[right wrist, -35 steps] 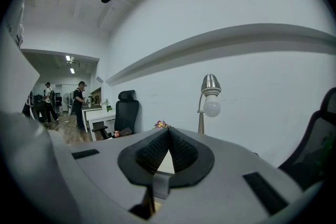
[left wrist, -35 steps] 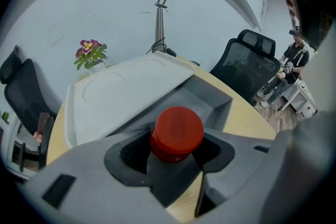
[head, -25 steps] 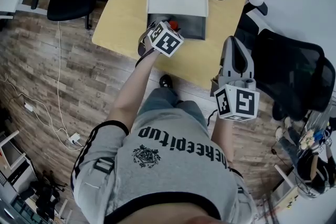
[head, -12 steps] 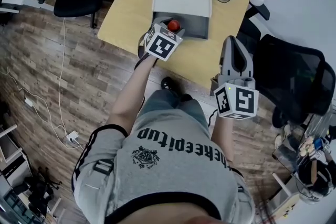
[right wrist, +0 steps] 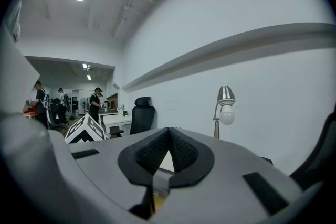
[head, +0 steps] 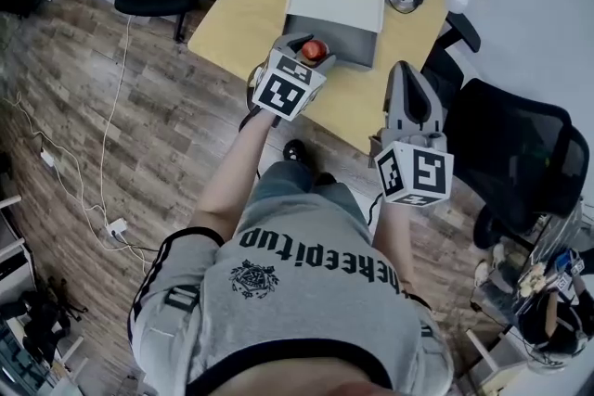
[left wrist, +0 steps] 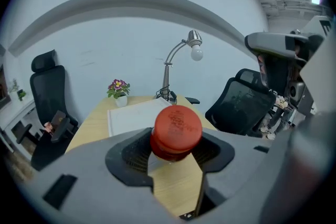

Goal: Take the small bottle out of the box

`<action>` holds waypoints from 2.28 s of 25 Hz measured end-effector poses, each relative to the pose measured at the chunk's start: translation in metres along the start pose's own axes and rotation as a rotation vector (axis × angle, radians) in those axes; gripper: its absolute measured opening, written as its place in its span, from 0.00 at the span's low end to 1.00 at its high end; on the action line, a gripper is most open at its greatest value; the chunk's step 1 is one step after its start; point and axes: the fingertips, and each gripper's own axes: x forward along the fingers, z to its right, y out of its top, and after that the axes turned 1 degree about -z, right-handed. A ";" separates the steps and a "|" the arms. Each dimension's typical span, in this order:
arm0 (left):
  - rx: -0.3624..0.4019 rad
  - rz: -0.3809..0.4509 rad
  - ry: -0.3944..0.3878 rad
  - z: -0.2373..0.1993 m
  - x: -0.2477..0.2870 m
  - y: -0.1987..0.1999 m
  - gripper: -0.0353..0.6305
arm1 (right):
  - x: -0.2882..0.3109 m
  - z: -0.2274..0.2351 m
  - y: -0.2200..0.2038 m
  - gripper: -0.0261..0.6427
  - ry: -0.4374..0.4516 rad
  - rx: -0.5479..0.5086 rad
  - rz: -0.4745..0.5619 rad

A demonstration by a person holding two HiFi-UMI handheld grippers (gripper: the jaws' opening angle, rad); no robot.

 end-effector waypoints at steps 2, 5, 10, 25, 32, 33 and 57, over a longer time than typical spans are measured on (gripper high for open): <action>-0.023 0.026 0.003 0.005 -0.013 0.003 0.39 | -0.006 -0.005 0.002 0.04 0.017 -0.004 0.005; -0.059 0.068 0.000 0.014 -0.033 0.006 0.39 | -0.016 -0.013 0.006 0.04 0.039 -0.011 0.013; -0.040 0.122 0.042 0.026 -0.064 0.015 0.39 | -0.031 -0.024 0.012 0.04 0.072 -0.022 0.026; -0.075 0.314 0.158 0.068 -0.143 0.039 0.39 | -0.080 -0.036 0.032 0.04 0.151 -0.055 0.075; -0.074 0.397 0.233 0.085 -0.174 0.047 0.39 | -0.101 -0.035 0.040 0.04 0.178 -0.068 0.097; -0.074 0.409 0.242 0.087 -0.178 0.048 0.39 | -0.105 -0.035 0.041 0.04 0.180 -0.070 0.101; -0.099 0.653 0.356 0.136 -0.252 0.068 0.39 | -0.169 -0.017 0.060 0.04 0.162 -0.095 0.190</action>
